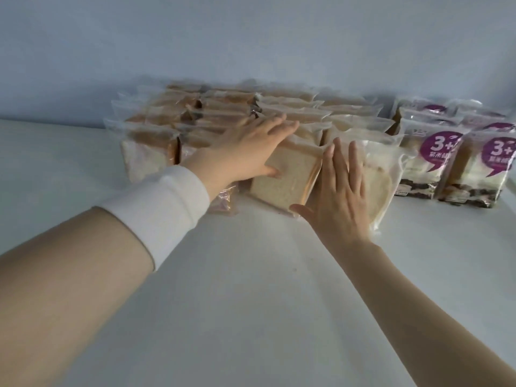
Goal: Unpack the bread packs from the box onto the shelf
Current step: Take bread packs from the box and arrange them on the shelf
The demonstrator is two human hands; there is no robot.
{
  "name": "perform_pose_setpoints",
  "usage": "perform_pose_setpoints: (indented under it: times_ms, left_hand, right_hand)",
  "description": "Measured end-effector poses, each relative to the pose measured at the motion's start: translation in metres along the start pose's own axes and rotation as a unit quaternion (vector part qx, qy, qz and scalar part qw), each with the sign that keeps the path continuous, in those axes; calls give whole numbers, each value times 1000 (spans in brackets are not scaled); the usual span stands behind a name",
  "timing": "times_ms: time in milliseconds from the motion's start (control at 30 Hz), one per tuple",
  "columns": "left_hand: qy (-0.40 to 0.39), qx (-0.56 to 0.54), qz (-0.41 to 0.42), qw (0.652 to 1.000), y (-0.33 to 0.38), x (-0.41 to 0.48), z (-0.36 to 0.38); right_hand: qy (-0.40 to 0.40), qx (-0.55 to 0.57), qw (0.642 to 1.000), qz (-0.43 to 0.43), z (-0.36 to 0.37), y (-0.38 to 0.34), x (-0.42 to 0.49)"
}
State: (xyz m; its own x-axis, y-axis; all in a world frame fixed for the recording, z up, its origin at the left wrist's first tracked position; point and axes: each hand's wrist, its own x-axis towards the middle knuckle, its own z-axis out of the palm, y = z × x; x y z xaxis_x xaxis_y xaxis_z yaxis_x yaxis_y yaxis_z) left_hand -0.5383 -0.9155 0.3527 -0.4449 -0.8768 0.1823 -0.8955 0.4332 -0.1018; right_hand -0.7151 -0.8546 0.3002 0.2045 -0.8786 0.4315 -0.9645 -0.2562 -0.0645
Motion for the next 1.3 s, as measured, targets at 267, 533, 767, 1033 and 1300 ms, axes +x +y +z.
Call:
perform_pose_setpoints:
  times_ms: [267, 533, 767, 1033, 1300]
  left_hand:
    - [73, 39, 27, 996, -7, 4, 6]
    - [-70, -2, 81, 994, -29, 36, -2]
    - [-96, -42, 103, 989, -37, 40, -1]
    - [-59, -28, 113, 991, -40, 40, 3]
    - [-88, -27, 110, 990, -41, 39, -2]
  right_hand:
    - [7, 13, 999, 43, 18, -8, 22]
    - [20, 83, 992, 90, 33, -22, 7]
    - [-8, 90, 988, 125, 38, -26, 22]
    - [-50, 49, 984, 163, 37, -30, 34]
    - [-27, 171, 982, 76, 15, -13, 18]
